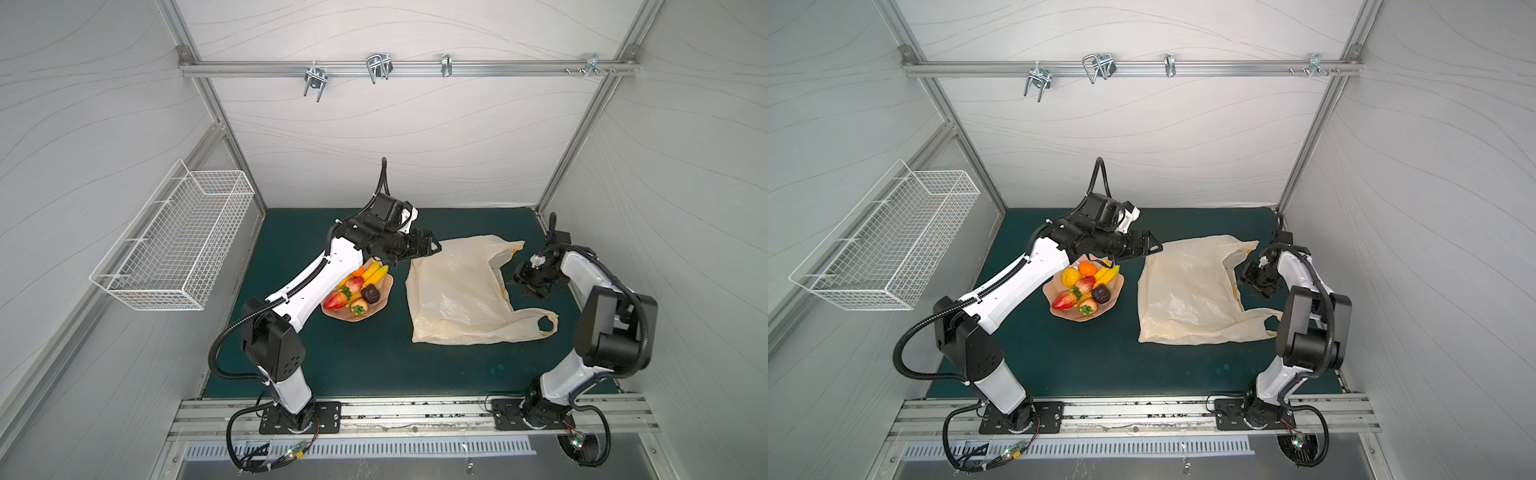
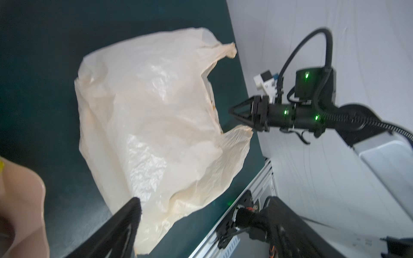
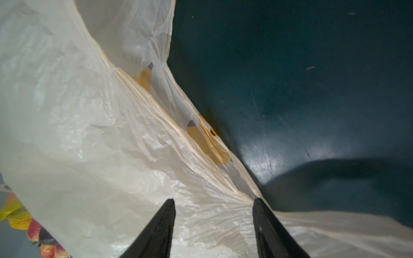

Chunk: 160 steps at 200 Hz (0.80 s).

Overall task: Place the fruits into the plastic bag
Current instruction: Rotate the plastic bag at the center of the table, then turn over the plastic bag at the center of the table.

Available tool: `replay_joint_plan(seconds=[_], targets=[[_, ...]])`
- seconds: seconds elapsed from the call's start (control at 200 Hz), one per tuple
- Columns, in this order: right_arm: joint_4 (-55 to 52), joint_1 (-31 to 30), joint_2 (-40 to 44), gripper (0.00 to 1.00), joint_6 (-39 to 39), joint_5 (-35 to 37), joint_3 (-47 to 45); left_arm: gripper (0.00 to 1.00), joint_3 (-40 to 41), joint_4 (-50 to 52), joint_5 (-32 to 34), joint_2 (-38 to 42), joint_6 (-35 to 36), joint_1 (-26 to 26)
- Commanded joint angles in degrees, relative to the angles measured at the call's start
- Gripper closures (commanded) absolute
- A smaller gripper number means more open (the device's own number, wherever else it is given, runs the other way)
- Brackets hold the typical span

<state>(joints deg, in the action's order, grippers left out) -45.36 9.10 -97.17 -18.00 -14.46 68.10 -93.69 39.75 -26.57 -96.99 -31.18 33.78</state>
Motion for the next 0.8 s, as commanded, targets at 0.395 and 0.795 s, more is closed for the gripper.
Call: replay_joint_plan(seconds=[0.395,0.795], targets=[[-0.5,-4.5,-10.9,0.6,6.1,9.4,5.7,0.11,14.8,5.5,0.4,3.4,1.7,2.6],[1.3,-6.0,-12.6,0.77,5.6,8.9,5.3,0.17,18.8,3.1,3.9,-0.3,-0.2,2.6]])
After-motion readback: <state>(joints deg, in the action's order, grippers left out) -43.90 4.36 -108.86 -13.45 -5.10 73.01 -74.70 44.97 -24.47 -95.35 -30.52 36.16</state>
